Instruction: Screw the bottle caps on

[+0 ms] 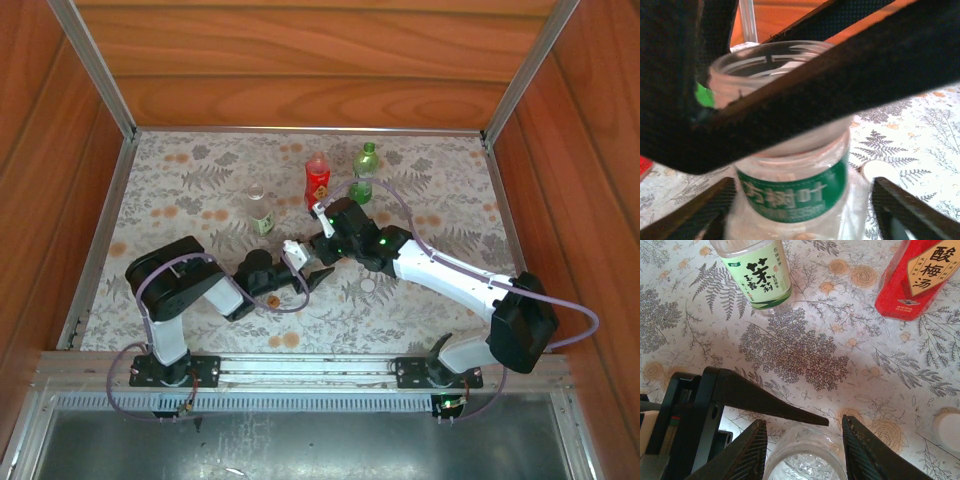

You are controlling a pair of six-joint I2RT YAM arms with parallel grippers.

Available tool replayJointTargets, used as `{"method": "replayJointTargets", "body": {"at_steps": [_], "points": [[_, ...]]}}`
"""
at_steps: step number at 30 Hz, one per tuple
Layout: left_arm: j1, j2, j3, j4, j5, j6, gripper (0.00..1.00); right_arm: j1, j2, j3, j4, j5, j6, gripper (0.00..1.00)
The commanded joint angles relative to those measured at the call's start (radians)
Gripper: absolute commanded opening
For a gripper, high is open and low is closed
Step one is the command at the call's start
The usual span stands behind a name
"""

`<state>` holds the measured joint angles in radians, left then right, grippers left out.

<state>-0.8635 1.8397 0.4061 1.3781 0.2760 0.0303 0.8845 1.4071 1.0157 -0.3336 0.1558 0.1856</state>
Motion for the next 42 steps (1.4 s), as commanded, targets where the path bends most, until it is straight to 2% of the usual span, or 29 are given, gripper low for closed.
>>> {"method": "replayJointTargets", "body": {"at_steps": [1,3,8,14,21,22,24,25,27,31,42], "points": [[-0.003,0.025,0.016,0.040,0.037,0.002,0.62,0.007,-0.012,-0.011,-0.021,0.001,-0.002,0.45],[-0.003,0.027,0.017,0.039,0.037,-0.001,0.57,0.007,-0.016,-0.013,-0.022,0.011,0.003,0.45],[0.001,0.041,0.052,0.039,0.044,-0.013,0.53,0.006,-0.051,-0.047,-0.005,0.032,0.008,0.49],[0.003,0.084,0.104,0.039,0.049,-0.012,0.53,0.003,-0.092,-0.094,0.011,0.074,0.012,0.59],[0.005,0.103,0.125,0.040,0.045,-0.023,0.53,-0.005,-0.100,-0.141,0.039,0.075,0.018,0.46],[0.005,0.105,0.127,0.040,0.044,-0.024,0.56,-0.005,-0.101,-0.141,0.042,0.077,0.018,0.45],[0.005,0.107,0.130,0.039,0.040,-0.031,0.73,-0.009,-0.106,-0.147,0.055,0.080,0.017,0.43],[0.005,0.111,0.135,0.039,0.037,-0.031,0.78,-0.010,-0.110,-0.151,0.065,0.082,0.017,0.42],[0.005,0.121,0.151,0.039,0.016,-0.042,0.82,-0.026,-0.123,-0.170,0.100,0.083,0.035,0.42],[0.005,0.151,0.192,0.040,0.021,-0.031,0.84,-0.074,-0.156,-0.219,0.176,0.036,0.061,0.41],[0.013,0.199,0.231,0.039,0.064,-0.007,0.77,-0.111,-0.172,-0.198,0.098,0.054,0.000,0.39]]}}
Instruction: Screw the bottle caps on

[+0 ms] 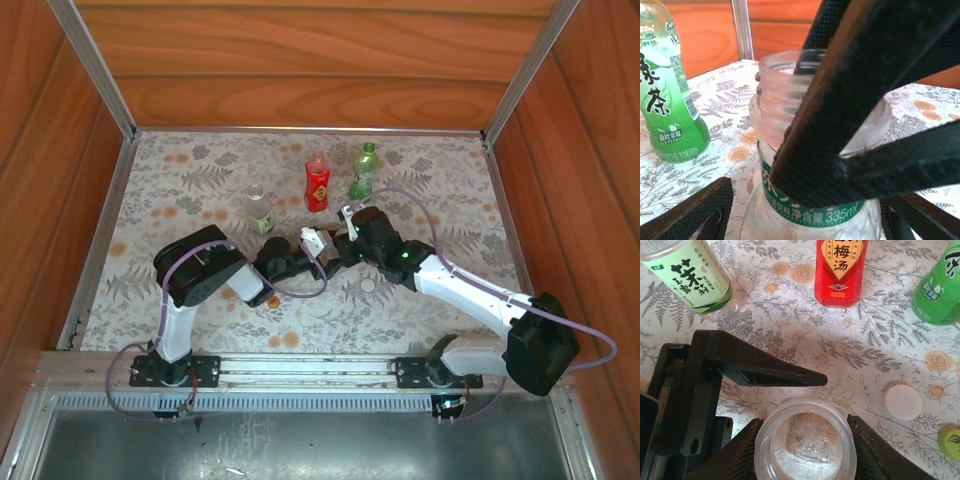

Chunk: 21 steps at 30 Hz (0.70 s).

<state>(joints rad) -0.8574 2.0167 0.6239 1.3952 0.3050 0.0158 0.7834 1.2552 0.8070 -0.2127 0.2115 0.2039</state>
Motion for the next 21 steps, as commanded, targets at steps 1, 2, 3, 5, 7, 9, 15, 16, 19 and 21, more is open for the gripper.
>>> {"method": "replayJointTargets", "body": {"at_steps": [1,2,3,5,7,9,15,16,19,21], "points": [[0.008,0.023,0.015,0.022,0.041,0.006,0.77,-0.013,-0.020,0.015,-0.026,-0.005,-0.020,0.39],[0.009,0.026,0.014,0.022,0.046,0.006,0.77,-0.015,-0.018,0.020,-0.035,-0.009,-0.023,0.39],[0.009,0.029,0.014,0.022,0.046,0.003,0.77,-0.017,-0.015,0.027,-0.048,0.006,-0.016,0.39],[0.012,0.033,0.014,0.023,0.049,0.003,0.77,-0.026,-0.007,0.040,-0.074,0.019,-0.005,0.39],[0.015,0.036,0.017,0.022,0.052,0.002,0.77,-0.030,-0.004,0.041,-0.078,0.013,-0.003,0.39],[0.017,0.039,0.021,0.022,0.058,-0.001,0.68,-0.033,0.000,0.040,-0.074,0.002,-0.002,0.39],[0.017,0.044,0.033,0.022,0.066,-0.009,0.64,-0.035,0.004,0.040,-0.071,-0.030,0.006,0.40],[0.017,0.047,0.034,0.022,0.069,-0.009,0.66,-0.035,0.003,0.040,-0.069,-0.039,0.006,0.40],[0.019,0.059,0.040,0.022,0.071,-0.010,0.71,-0.035,0.004,0.040,-0.068,-0.061,0.002,0.40],[0.022,0.069,0.046,0.022,0.078,-0.013,0.71,-0.035,0.007,0.040,-0.071,-0.058,0.005,0.40]]}}
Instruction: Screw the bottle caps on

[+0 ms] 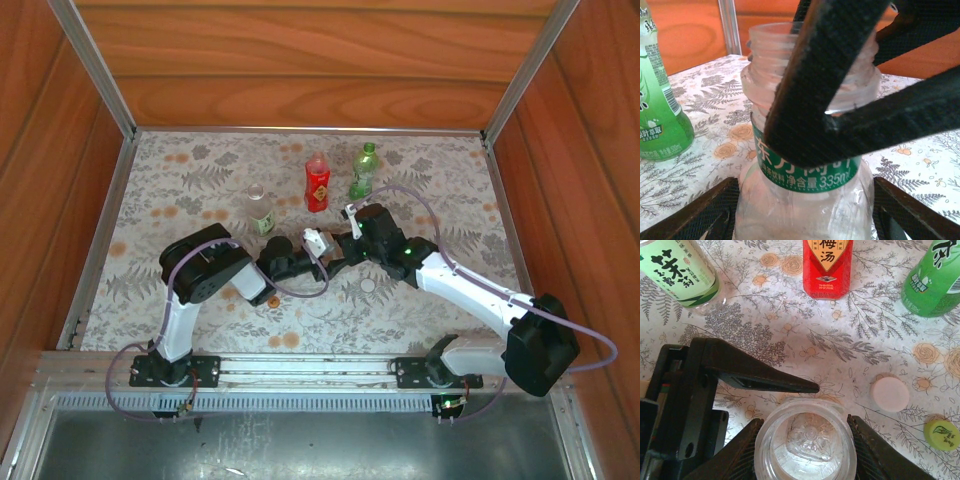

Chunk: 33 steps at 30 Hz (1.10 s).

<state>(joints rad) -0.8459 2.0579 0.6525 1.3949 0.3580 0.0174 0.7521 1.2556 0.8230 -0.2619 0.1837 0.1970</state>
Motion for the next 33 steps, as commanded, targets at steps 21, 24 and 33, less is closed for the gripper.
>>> {"method": "replayJointTargets", "body": {"at_steps": [21,24,33], "points": [[0.032,0.049,0.034,0.022,0.079,-0.036,0.56,-0.004,-0.162,-0.043,-0.026,0.036,0.055,0.99],[0.034,0.038,0.017,0.023,0.086,-0.009,0.56,-0.005,-0.233,-0.068,-0.079,0.106,0.115,1.00],[0.035,0.010,-0.011,0.022,0.093,0.020,0.56,-0.023,-0.360,-0.182,-0.203,0.130,0.240,1.00]]}}
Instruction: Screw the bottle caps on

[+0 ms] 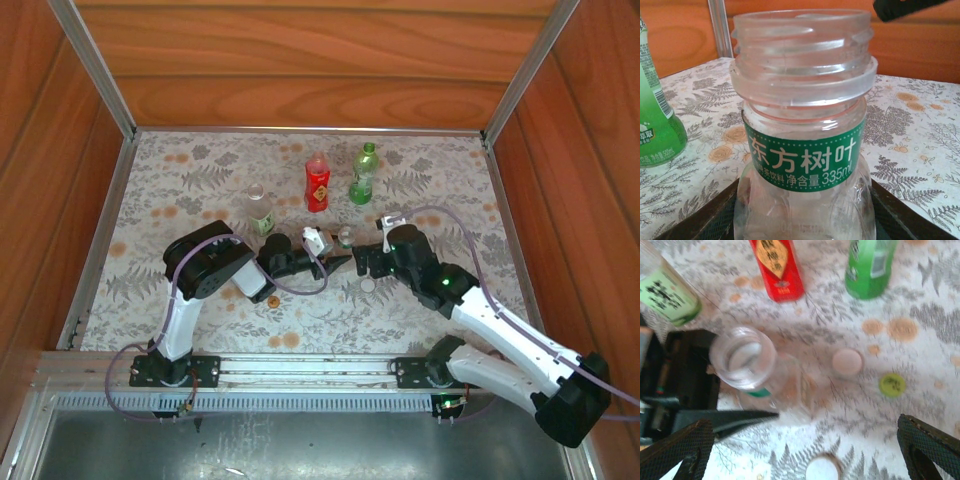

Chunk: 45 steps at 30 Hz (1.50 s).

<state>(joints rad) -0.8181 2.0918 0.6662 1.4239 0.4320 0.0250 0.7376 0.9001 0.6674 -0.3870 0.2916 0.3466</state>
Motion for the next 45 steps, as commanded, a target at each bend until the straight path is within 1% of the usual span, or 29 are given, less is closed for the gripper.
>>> {"method": "replayJointTargets", "body": {"at_steps": [1,6,9,11,13,16,22,28,31,38,43,45], "points": [[0.007,-0.032,-0.030,-0.006,0.017,0.008,0.56,-0.009,0.002,-0.032,-0.095,0.015,0.112,0.98],[0.021,-0.050,-0.045,-0.007,0.007,-0.030,0.56,-0.007,0.060,-0.067,-0.107,-0.041,0.134,0.95],[0.034,-0.053,-0.050,-0.006,0.012,-0.051,0.56,-0.004,0.100,-0.094,-0.067,-0.060,0.151,0.95],[0.033,-0.050,-0.050,-0.006,0.013,-0.050,0.56,-0.004,0.127,-0.112,-0.037,-0.068,0.154,0.91],[0.034,-0.045,-0.047,-0.006,0.014,-0.046,0.56,0.000,0.163,-0.114,-0.028,-0.066,0.149,0.83],[0.033,-0.041,-0.040,-0.006,0.020,-0.043,0.56,0.003,0.214,-0.105,-0.029,-0.052,0.148,0.74],[0.033,-0.035,-0.042,-0.006,0.021,-0.032,0.56,0.008,0.292,-0.115,0.038,-0.052,0.147,0.65],[0.033,-0.033,-0.042,-0.006,0.017,-0.034,0.56,0.009,0.370,-0.103,0.070,-0.054,0.143,0.59],[0.034,-0.034,-0.042,-0.007,0.014,-0.030,0.56,0.011,0.395,-0.108,0.077,-0.058,0.144,0.58],[0.033,-0.036,-0.046,-0.006,0.014,-0.027,0.56,0.013,0.432,-0.111,0.091,-0.060,0.135,0.52],[0.033,-0.035,-0.047,-0.006,0.013,-0.026,0.56,0.013,0.459,-0.104,0.094,-0.068,0.132,0.51],[0.033,-0.035,-0.046,-0.006,0.013,-0.025,0.56,0.012,0.464,-0.104,0.092,-0.070,0.132,0.49]]}}
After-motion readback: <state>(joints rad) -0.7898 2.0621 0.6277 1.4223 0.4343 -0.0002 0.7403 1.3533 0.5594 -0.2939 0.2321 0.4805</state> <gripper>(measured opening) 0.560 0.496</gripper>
